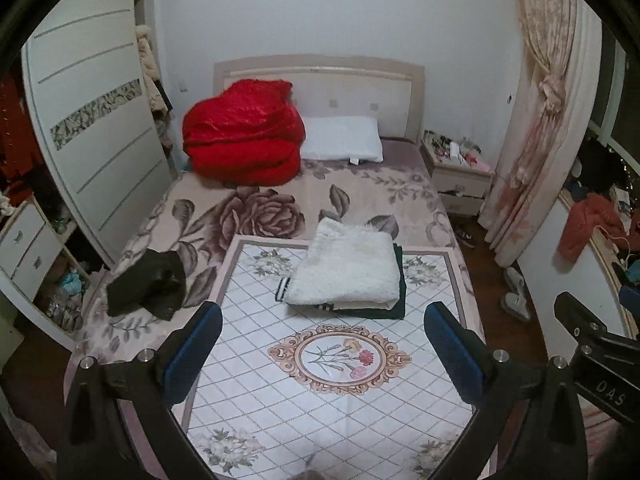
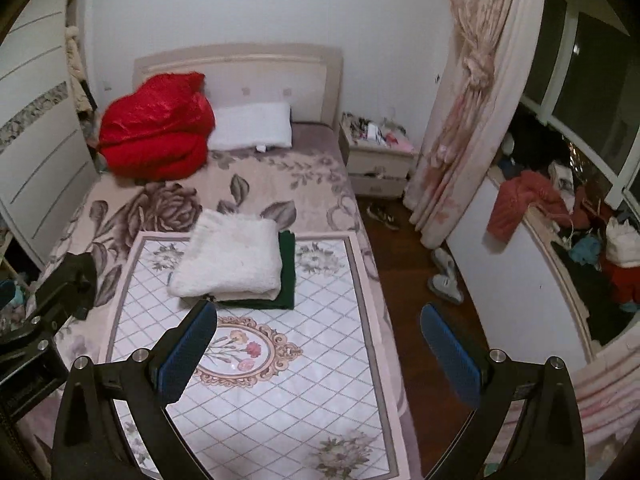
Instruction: Fold large clothes
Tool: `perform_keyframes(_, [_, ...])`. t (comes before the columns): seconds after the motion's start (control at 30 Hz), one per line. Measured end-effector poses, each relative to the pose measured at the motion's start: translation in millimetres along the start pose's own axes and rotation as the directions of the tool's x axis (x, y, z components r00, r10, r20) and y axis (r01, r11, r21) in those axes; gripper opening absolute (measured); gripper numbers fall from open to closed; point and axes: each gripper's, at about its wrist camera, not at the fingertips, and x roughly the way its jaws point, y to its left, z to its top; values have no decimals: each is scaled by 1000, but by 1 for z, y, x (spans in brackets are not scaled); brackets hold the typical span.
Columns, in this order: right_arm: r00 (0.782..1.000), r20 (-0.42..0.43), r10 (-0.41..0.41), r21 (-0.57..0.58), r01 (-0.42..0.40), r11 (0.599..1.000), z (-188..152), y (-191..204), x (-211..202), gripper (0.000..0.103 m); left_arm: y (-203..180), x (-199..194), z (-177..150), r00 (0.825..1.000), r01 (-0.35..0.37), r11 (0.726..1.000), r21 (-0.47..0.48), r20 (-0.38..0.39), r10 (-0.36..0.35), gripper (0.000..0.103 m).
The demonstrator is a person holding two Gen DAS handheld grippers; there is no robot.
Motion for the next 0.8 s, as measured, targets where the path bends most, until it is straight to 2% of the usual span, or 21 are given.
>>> perform_keyframes(0.2, [998, 52, 29, -4, -29, 1000, -5, -10, -66, 103, 5, -39, -2, 1000, -19, 1000, -11, 21, 19, 103])
perform_keyframes(0.4, [997, 61, 45, -19, -44, 999, -11, -10, -109, 103, 9, -59, -13, 1000, 12, 999, -34, -29, -13, 103])
perform_keyframes(0.5, [996, 69, 49, -33, -47, 998, -13, -9, -124, 103, 9, -67, -17, 999, 10, 999, -31, -42, -11, 103])
perform_keyframes(0.8, [996, 77, 54, -33, -52, 998, -17, -14, -151, 103, 8, -92, -21, 1000, -10, 1000, 0, -7, 10, 103])
